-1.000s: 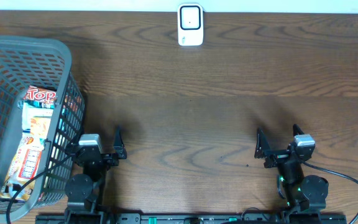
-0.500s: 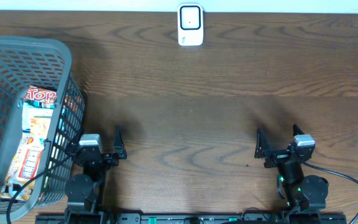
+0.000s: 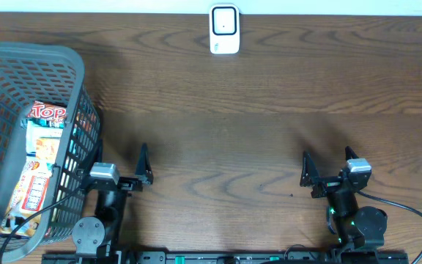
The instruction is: Scan the item barcode
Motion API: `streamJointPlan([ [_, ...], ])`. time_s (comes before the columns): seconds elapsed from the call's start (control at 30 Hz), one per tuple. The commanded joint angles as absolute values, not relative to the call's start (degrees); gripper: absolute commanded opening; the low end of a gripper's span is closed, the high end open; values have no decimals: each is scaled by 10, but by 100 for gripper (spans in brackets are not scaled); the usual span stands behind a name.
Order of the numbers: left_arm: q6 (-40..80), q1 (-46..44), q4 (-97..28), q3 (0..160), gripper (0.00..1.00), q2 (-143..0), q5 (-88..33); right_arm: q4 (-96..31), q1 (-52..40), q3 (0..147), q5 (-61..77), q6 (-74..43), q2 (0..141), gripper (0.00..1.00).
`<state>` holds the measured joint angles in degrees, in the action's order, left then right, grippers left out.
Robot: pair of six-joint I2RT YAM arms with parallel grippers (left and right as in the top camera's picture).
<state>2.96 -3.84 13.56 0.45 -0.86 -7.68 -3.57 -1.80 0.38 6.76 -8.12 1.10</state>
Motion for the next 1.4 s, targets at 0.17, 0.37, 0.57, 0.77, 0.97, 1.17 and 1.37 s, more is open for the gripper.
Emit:
streamJointPlan([
  [0.17,89,-36,143,61,98,-10,-185,-39,-21,3,63,-85,10,99],
  [0.37,89,-36,143,135,98,-57,-249,-38,-21,3,63,-85,10,99],
  [0.57,111,-36,107,264,98,-178,-300,-39,-21,3,63,-85,10,99],
  [0.77,136,-36,-76,463,98,-352,-412,-39,-21,3,63,-85,10,99],
  [0.97,152,-36,-100,516,98,-451,-549,-39,-21,3,63,-85,10,99],
  [1.17,181,-32,-73,529,98,-509,-546,-38,-21,3,63,-85,10,99],
  [1.37,256,18,-139,639,98,-571,-487,-39,-21,3,63,-85,10,99],
])
